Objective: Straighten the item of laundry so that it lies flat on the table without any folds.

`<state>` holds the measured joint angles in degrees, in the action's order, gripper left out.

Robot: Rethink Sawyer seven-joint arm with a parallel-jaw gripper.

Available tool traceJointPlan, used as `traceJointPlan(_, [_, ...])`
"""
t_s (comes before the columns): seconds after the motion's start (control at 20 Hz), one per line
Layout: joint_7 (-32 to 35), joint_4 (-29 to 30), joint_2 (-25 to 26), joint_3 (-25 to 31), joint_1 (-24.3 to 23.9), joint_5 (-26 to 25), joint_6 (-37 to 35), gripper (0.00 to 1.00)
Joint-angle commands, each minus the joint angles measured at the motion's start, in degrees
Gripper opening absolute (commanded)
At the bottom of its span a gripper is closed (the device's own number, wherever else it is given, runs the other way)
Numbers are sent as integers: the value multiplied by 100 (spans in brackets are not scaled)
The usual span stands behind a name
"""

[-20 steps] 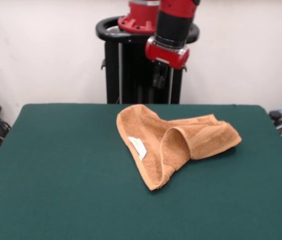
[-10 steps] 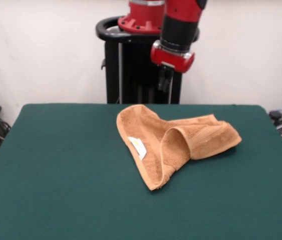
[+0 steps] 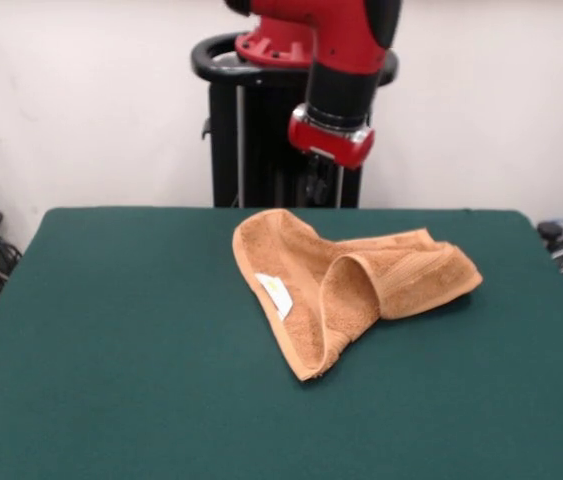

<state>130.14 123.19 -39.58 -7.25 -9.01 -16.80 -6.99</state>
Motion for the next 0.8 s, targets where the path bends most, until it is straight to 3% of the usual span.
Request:
traceJointPlan(0.05, [167,-814,561,724,-362,-52,229,0])
traceJointPlan(0.8, [190,-820,346,913,-704,5,16,0])
